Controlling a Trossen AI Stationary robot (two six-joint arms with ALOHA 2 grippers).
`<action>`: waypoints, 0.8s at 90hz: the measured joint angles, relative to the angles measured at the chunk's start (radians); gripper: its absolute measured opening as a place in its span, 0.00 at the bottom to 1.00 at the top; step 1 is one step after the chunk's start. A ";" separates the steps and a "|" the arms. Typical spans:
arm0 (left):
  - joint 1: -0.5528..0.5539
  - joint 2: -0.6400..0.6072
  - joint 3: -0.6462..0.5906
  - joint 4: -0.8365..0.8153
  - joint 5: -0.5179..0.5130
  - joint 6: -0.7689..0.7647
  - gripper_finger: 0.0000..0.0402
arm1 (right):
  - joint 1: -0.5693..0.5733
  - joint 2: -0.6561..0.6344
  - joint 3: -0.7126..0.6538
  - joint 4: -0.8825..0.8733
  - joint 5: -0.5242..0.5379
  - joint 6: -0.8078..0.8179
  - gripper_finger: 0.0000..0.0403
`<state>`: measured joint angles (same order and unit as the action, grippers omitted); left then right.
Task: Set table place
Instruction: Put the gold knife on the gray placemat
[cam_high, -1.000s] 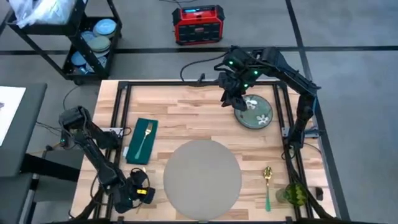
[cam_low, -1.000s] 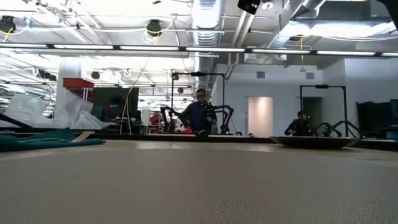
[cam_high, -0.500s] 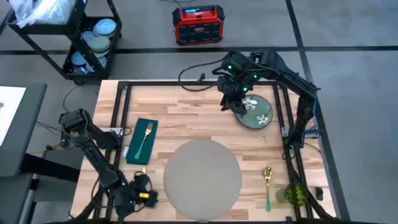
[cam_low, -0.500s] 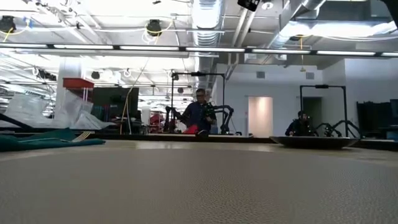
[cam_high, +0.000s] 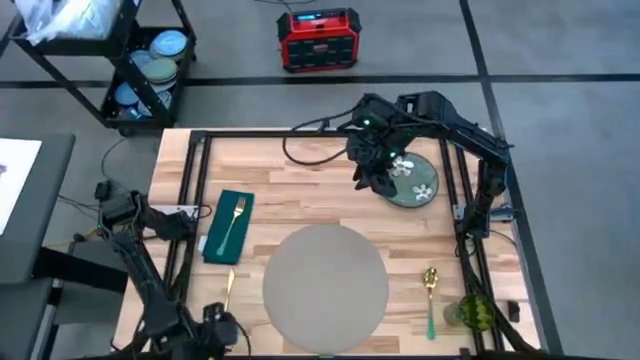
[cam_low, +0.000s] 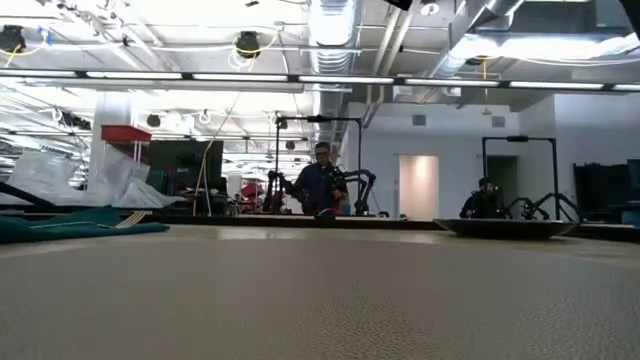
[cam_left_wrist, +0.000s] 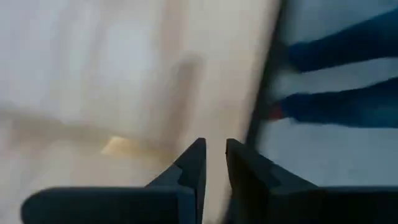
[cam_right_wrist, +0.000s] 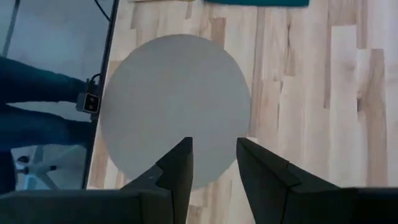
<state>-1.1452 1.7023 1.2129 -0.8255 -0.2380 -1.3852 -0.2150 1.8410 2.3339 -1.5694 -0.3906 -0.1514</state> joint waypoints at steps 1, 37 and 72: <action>-0.003 0.000 0.000 -0.012 0.006 -0.006 0.11 | 0.001 0.000 0.000 0.000 0.000 0.004 0.28; -0.109 -0.002 -0.062 0.058 0.020 1.182 0.16 | 0.006 -0.001 0.000 0.002 0.001 0.084 0.28; -0.057 0.000 -0.251 0.134 0.107 1.501 0.16 | 0.052 -0.001 0.000 0.007 0.012 0.128 0.28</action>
<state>-1.2018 1.7020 0.9623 -0.6914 -0.1310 0.1158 -0.1633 1.8400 2.3337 -1.5627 -0.3782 -0.0229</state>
